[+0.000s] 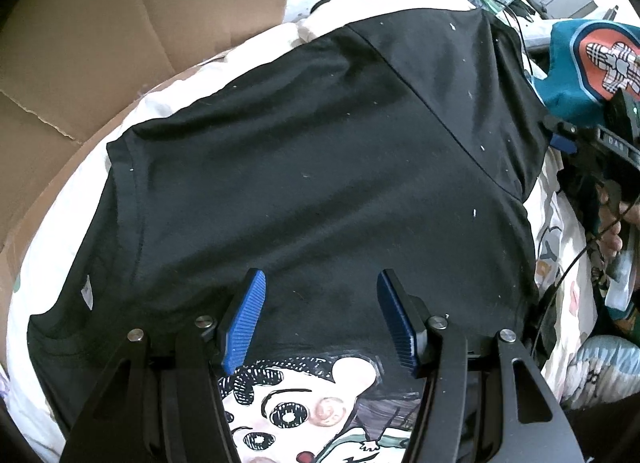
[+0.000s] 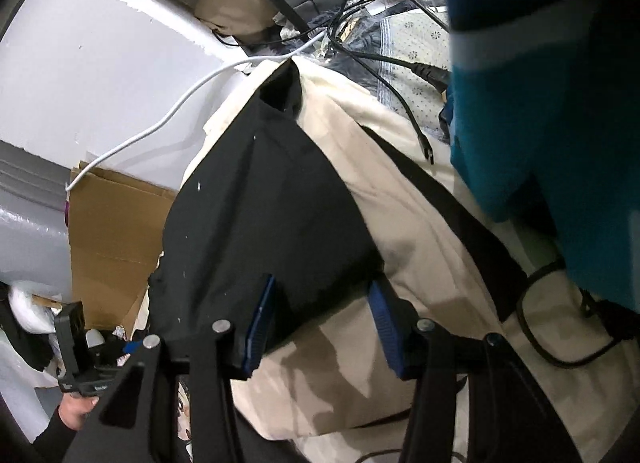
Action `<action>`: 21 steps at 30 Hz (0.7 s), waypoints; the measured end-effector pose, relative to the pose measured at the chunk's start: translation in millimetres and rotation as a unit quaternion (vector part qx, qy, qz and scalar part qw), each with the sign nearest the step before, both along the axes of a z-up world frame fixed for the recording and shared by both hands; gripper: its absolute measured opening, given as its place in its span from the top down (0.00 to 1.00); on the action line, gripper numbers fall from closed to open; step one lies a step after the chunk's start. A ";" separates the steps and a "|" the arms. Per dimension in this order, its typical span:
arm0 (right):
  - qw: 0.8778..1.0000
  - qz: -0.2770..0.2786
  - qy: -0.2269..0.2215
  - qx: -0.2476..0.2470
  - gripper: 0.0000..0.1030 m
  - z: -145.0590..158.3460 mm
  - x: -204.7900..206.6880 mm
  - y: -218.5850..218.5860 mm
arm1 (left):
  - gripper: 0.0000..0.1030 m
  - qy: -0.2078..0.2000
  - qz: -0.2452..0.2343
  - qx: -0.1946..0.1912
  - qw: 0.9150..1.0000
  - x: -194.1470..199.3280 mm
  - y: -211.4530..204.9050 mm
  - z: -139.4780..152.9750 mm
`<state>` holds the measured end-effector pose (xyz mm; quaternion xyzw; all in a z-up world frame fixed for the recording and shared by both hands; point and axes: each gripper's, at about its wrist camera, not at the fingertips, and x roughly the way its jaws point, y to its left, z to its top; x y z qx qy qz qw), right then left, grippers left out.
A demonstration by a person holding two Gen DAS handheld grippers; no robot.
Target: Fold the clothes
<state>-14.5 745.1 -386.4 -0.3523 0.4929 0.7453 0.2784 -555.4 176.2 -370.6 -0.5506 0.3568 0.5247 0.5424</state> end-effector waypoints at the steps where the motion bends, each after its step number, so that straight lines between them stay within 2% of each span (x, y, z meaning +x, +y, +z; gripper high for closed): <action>1: 1.000 -0.003 -0.001 0.008 0.66 2.9 0.8 0.6 | 0.43 0.000 -0.001 0.000 1.000 -1.9 -2.0 0.1; 2: 1.000 -0.005 -0.003 0.015 0.73 5.5 1.6 1.6 | 0.43 0.001 -0.003 0.000 1.000 -3.9 -3.7 0.2; 3: 1.000 -0.006 -0.007 0.018 0.88 7.4 2.2 2.5 | 0.43 0.001 -0.003 0.000 1.000 -6.5 -5.4 0.4; 4: 1.000 -0.007 -0.011 0.023 0.92 9.5 2.8 3.0 | 0.43 0.001 -0.003 0.001 1.000 -9.4 -7.0 0.8; 7: 0.999 -0.003 -0.026 0.044 0.95 18.4 3.1 1.1 | 0.43 0.001 -0.003 0.005 1.000 -19.6 -12.0 3.3; 10: 0.999 -0.006 -0.035 0.040 0.96 21.0 4.1 -0.7 | 0.43 0.001 -0.002 0.008 1.000 -29.5 -16.1 5.2; 14: 0.996 -0.013 -0.059 0.059 0.96 23.1 8.7 -9.3 | 0.43 0.002 -0.002 0.012 1.000 -43.0 -21.0 7.1; 21: 0.996 -0.055 -0.053 0.035 0.96 11.5 22.0 0.3 | 0.43 0.006 -0.001 0.028 1.000 -58.1 -22.0 11.0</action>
